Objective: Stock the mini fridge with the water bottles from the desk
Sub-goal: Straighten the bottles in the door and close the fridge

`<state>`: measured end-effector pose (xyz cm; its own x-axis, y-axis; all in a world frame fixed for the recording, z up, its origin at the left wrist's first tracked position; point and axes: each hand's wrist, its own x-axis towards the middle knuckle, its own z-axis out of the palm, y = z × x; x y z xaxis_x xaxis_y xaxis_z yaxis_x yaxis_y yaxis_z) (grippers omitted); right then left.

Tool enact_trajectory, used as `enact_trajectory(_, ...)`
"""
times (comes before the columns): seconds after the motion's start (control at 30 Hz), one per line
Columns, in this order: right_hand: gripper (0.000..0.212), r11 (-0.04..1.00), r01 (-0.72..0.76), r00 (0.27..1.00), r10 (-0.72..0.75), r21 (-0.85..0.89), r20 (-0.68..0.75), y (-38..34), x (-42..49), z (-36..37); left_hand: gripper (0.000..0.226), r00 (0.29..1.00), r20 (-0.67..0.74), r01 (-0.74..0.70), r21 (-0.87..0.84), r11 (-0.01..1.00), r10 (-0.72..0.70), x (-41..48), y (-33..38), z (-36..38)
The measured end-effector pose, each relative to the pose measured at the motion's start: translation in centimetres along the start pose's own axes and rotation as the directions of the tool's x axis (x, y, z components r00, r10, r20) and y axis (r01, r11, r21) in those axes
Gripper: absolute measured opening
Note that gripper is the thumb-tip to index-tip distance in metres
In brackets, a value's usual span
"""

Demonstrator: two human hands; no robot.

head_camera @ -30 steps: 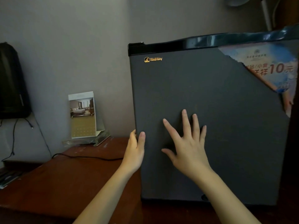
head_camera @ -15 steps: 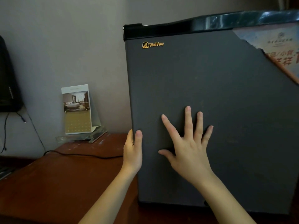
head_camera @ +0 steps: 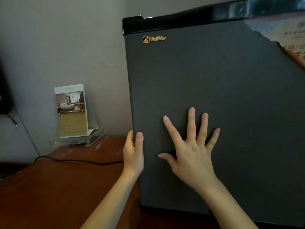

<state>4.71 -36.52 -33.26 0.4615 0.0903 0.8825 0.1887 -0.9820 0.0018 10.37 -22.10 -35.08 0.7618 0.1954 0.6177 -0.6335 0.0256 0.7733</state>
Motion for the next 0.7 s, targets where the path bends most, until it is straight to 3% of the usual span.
enact_trajectory(0.23, 0.112, 1.0, 0.003, 1.0, -0.003, -0.013, 0.01, 0.0, 0.3, 0.4, 0.045, 1.0, -0.012, 0.015, 0.029, 0.999, -0.014, 0.3, 0.0, 0.2)
enact_trajectory(0.43, 0.105, 0.999, 0.02, 0.999, -0.018, -0.031, 0.051, 0.0, 0.5, -0.8, 0.075, 0.999, -0.051, 0.011, 0.228, 0.974, 0.0, -0.2, 0.9, 0.1)
enact_trajectory(0.57, 0.071, 0.995, -0.018, 0.994, 0.028, 0.097, -0.103, 0.6, 3.3, -3.8, 0.055, 0.987, -0.121, -0.065, 0.272, 0.96, 0.101, 2.1, 4.7, 1.1)
enact_trajectory(0.7, 0.06, 0.997, 0.007, 0.976, 0.01, 0.078, -0.217, 1.3, 9.3, -6.6, 0.046, 0.975, -0.187, -0.079, 0.2, 0.977, 0.117, 6.8, 9.9, 2.9)
